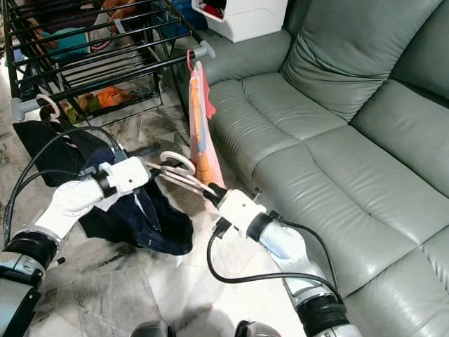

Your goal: Hang hanger

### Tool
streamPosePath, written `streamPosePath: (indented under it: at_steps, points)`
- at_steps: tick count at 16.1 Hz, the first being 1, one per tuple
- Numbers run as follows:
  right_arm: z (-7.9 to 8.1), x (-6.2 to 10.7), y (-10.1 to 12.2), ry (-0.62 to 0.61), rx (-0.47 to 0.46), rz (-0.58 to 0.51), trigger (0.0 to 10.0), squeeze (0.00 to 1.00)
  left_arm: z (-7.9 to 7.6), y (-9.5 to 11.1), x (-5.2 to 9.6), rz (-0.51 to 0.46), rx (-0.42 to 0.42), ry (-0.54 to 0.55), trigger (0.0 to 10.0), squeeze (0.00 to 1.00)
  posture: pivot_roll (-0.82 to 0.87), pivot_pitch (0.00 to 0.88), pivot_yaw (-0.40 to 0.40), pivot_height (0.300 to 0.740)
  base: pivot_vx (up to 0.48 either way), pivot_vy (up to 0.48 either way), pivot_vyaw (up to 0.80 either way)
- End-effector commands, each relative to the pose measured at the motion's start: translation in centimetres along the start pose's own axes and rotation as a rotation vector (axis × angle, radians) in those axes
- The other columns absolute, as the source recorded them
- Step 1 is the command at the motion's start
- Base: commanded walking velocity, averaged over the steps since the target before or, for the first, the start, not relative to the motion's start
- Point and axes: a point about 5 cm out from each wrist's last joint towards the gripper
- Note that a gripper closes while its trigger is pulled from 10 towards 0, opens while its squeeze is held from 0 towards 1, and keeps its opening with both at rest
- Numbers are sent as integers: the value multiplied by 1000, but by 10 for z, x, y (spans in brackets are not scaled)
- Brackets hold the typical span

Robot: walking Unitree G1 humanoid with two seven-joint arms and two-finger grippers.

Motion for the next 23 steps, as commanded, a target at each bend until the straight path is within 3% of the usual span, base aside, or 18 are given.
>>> streamPosePath:
  at_steps: [1,9,12,15,19,20,23]
  points:
    - [-11,-2,-3,-71,-5,26,10000,0,1,13,-7,-76,-60,-25,10000,1000,-14,33,82,740,0,0,0]
    - [-4,-13,-2,-67,-19,24,10000,0,-1,19,-10,-99,-142,0,10000,1000,-13,38,74,740,0,0,0]
    - [-5,-16,-4,-79,-36,44,10000,0,1,17,-10,-90,-116,29,10000,1000,-14,38,72,740,0,0,0]
    - [-8,-17,-4,-111,-32,46,10000,0,-10,14,-6,-95,-113,-52,10000,1000,-12,36,69,740,0,0,0]
    - [-28,-14,-1,-190,-12,26,10000,0,-29,-1,5,5,-132,-279,10000,1000,-11,35,60,740,0,0,0]
    - [-32,-14,2,-175,4,12,10000,0,-34,-5,6,35,-147,-336,10000,1000,-11,33,59,740,0,0,0]
    - [-32,-15,12,-76,23,-21,10000,0,-35,-6,4,48,-202,-365,10000,1000,-13,33,59,740,0,0,0]
Point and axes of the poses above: a point about 5 cm out from each wrist's last joint towards the gripper, its own x axis pointing back from the gripper into the wrist, its own y axis along the axis of the wrist's last joint, z = x × y, and after that the axes turned 1 degree about x, right-handed
